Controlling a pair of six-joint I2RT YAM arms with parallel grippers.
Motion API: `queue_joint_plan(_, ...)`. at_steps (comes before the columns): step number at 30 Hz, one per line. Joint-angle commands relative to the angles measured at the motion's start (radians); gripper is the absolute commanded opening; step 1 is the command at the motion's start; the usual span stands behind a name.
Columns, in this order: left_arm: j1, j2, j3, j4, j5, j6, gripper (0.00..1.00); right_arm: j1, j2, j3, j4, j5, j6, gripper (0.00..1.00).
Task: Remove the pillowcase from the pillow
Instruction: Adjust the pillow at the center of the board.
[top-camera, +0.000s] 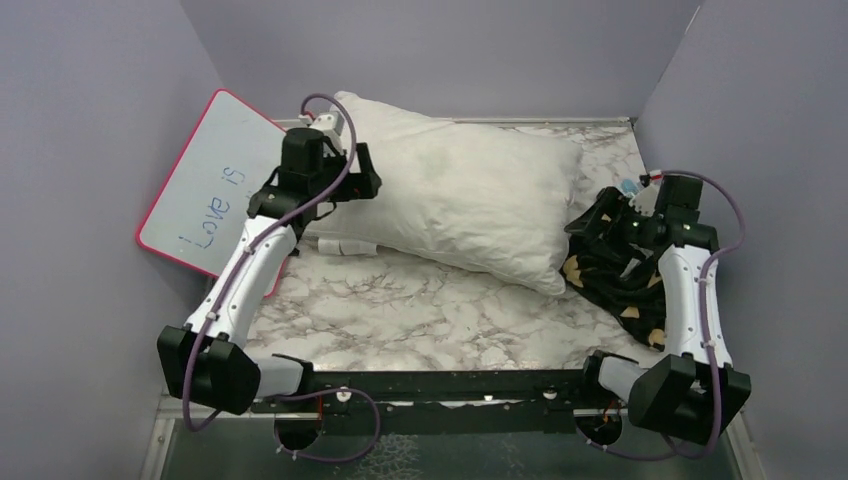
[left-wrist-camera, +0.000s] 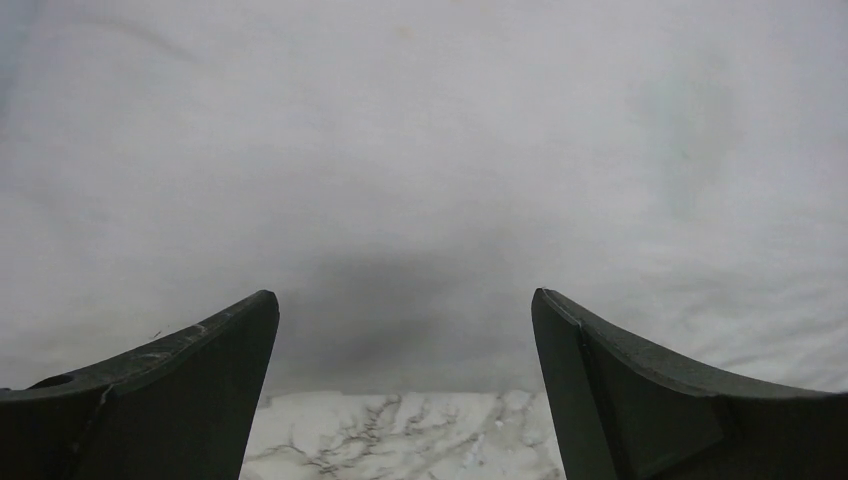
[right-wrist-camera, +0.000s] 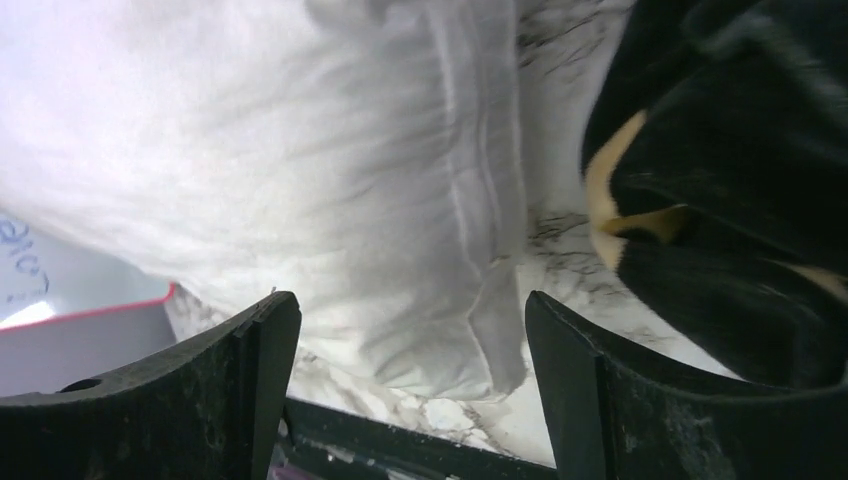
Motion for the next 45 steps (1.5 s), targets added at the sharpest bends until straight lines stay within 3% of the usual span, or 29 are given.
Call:
queue_joint_plan(1,0.264,0.062,0.060,-0.066,0.133,0.066,0.99,0.098,0.041,-0.051,0.098,-0.152,-0.004,0.88)
queue_joint_plan(3,0.324,0.098,0.064,-0.061,0.158,0.054,0.99,0.165,0.075,-0.074,0.146,-0.120,0.023,0.93)
queue_joint_plan(7,0.385,0.159,0.032,-0.031,0.154,0.029,0.99,0.269,0.186,-0.067,0.201,-0.009,0.066,0.90)
queue_joint_plan(11,0.388,0.153,-0.072,0.015,0.148,0.036,0.99,0.275,0.216,-0.053,0.221,0.095,0.067,0.61)
queue_joint_plan(13,0.388,0.155,-0.139,0.051,0.207,0.039,0.94,0.275,0.217,-0.050,0.232,0.108,0.059,0.51)
queue_joint_plan(14,0.388,0.162,-0.164,0.071,0.257,0.039,0.89,0.275,0.220,-0.049,0.238,0.096,0.054,0.46)
queue_joint_plan(16,0.388,0.180,-0.210,0.113,0.393,0.028,0.57,0.275,0.230,-0.049,0.249,0.072,0.047,0.38)
queue_joint_plan(19,0.387,0.174,-0.251,0.147,0.489,-0.009,0.21,0.275,0.249,-0.031,0.234,0.100,0.033,0.26)
queue_joint_plan(22,0.387,0.107,-0.278,0.135,0.506,-0.034,0.00,0.275,0.263,0.012,0.211,0.155,0.019,0.20)
queue_joint_plan(27,0.375,-0.101,-0.328,0.039,0.501,-0.126,0.00,0.275,0.276,0.088,0.193,0.224,0.005,0.20)
queue_joint_plan(34,0.343,-0.370,-0.303,-0.241,0.438,-0.173,0.00,0.275,0.268,0.154,0.116,0.161,-0.020,0.20)
queue_joint_plan(38,0.338,-0.448,-0.290,-0.326,0.293,-0.177,0.00,0.275,0.198,0.085,0.150,0.031,-0.051,0.20)
queue_joint_plan(39,0.338,-0.454,-0.283,-0.333,0.260,-0.174,0.04,0.275,0.187,0.073,0.144,-0.006,-0.057,0.21)
queue_joint_plan(42,0.338,-0.439,-0.229,-0.357,0.170,-0.153,0.57,0.275,0.164,0.073,0.067,0.005,-0.081,0.31)
queue_joint_plan(45,0.337,-0.414,-0.159,-0.371,0.074,-0.128,0.75,0.275,0.088,0.086,0.044,0.075,-0.102,0.52)
